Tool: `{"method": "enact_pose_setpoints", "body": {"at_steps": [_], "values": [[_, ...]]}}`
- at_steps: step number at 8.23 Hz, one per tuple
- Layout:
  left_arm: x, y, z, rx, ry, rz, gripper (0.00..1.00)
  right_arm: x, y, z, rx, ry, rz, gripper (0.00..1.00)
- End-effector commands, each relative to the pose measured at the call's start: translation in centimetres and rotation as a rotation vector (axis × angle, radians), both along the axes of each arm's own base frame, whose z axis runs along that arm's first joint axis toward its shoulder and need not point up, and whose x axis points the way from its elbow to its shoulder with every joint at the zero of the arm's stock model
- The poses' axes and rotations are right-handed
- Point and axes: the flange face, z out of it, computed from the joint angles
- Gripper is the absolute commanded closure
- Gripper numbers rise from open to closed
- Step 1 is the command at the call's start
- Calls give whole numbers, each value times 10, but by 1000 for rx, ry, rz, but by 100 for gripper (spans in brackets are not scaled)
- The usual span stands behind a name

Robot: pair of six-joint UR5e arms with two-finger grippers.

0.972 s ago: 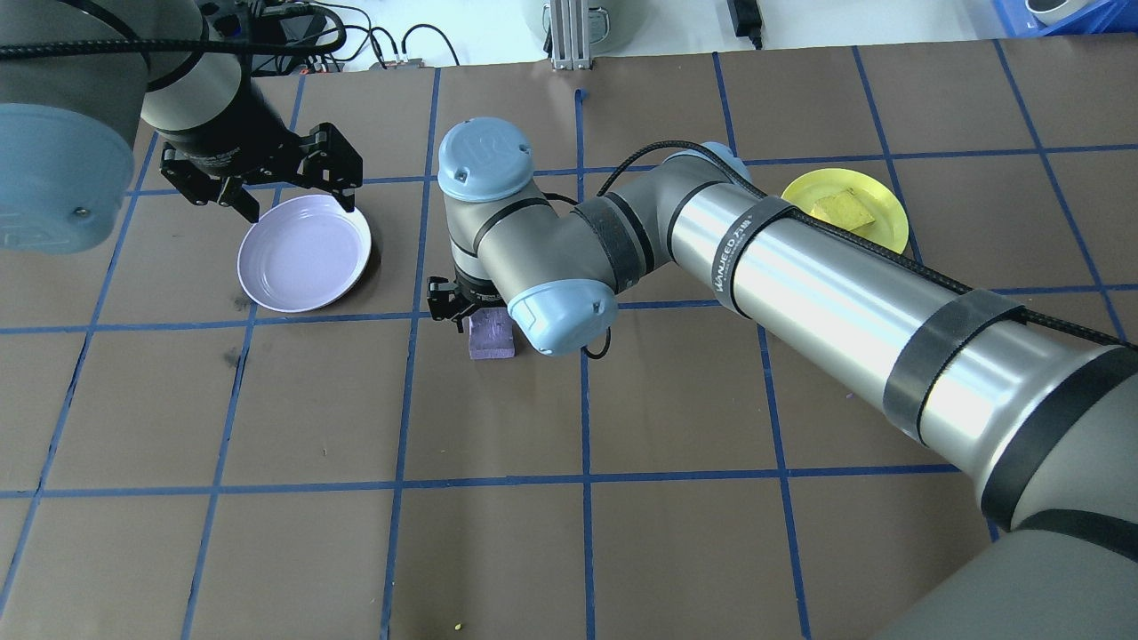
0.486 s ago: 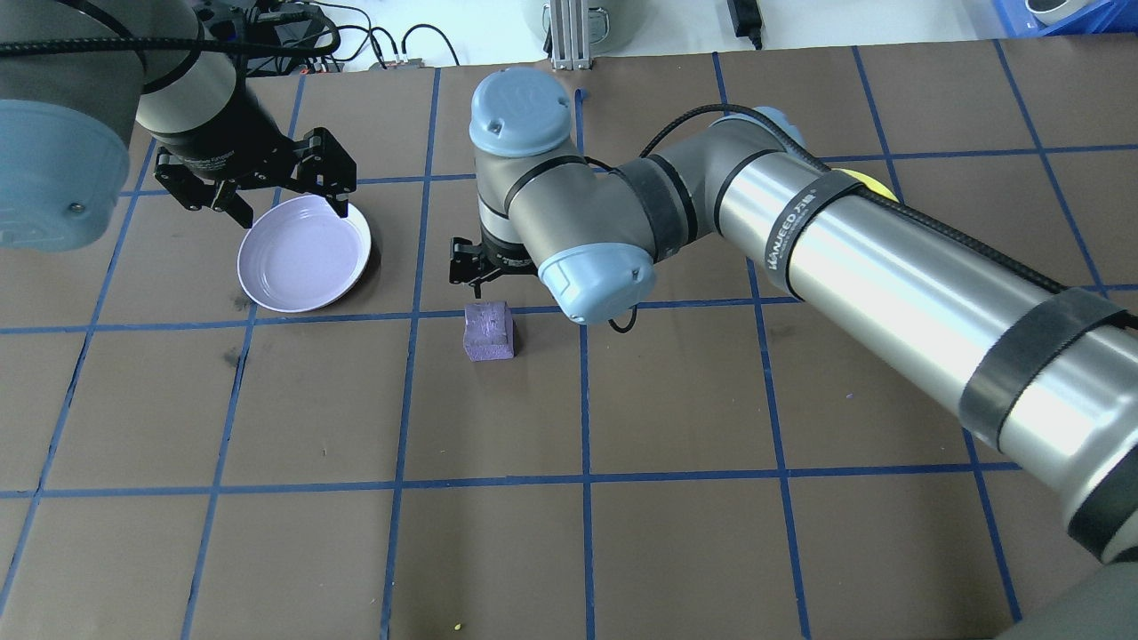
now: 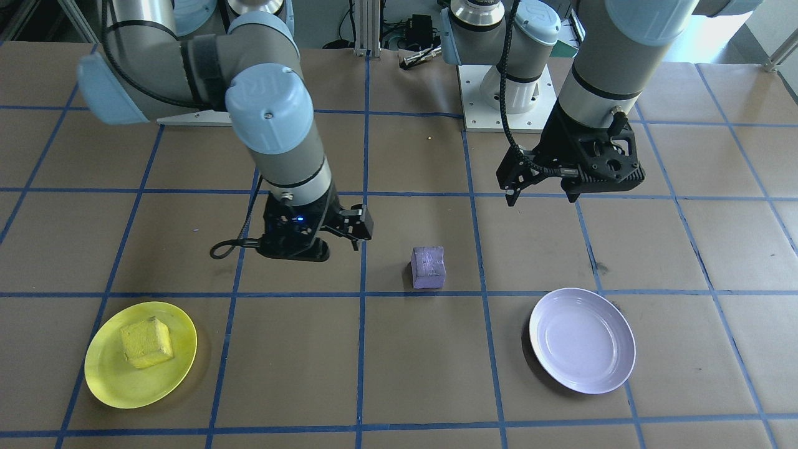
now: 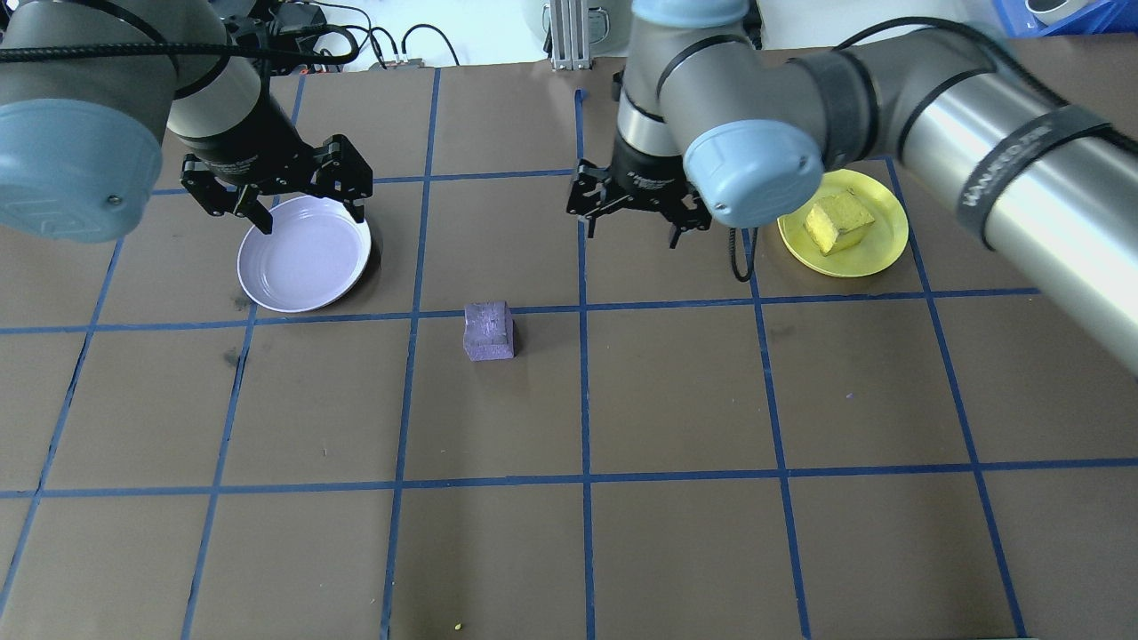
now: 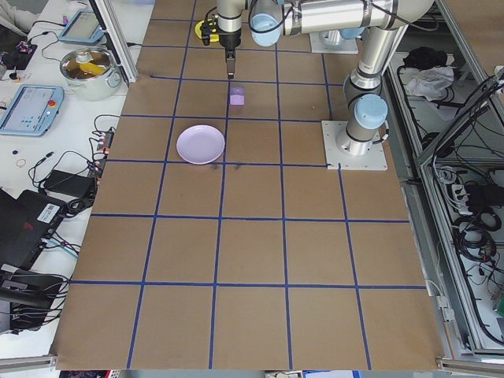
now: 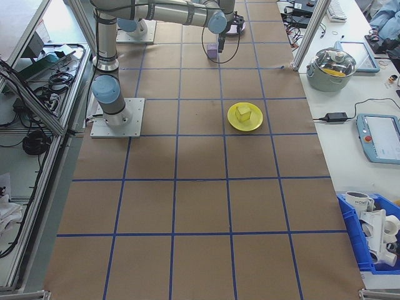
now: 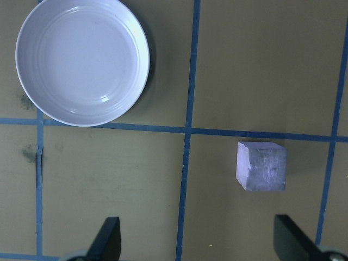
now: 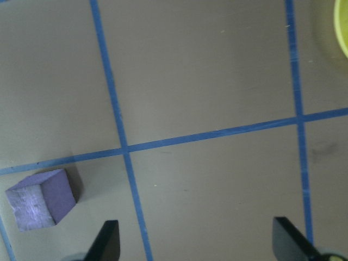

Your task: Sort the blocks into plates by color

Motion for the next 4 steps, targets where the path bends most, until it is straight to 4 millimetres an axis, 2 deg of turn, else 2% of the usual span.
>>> {"method": "enact_pose_setpoints", "body": {"at_steps": [1, 2, 3, 4], "values": [[-61, -30, -64, 28, 15, -38, 0, -93, 24, 63, 30, 57, -77, 0], [-81, -34, -93, 59, 9, -75, 0, -100, 49, 80, 72, 108, -62, 0], [-88, -44, -115, 60, 11, -101, 0, -102, 66, 96, 72, 117, -62, 0], [-89, -50, -134, 84, 9, -104, 0, -102, 75, 109, 42, 116, -61, 0]]}}
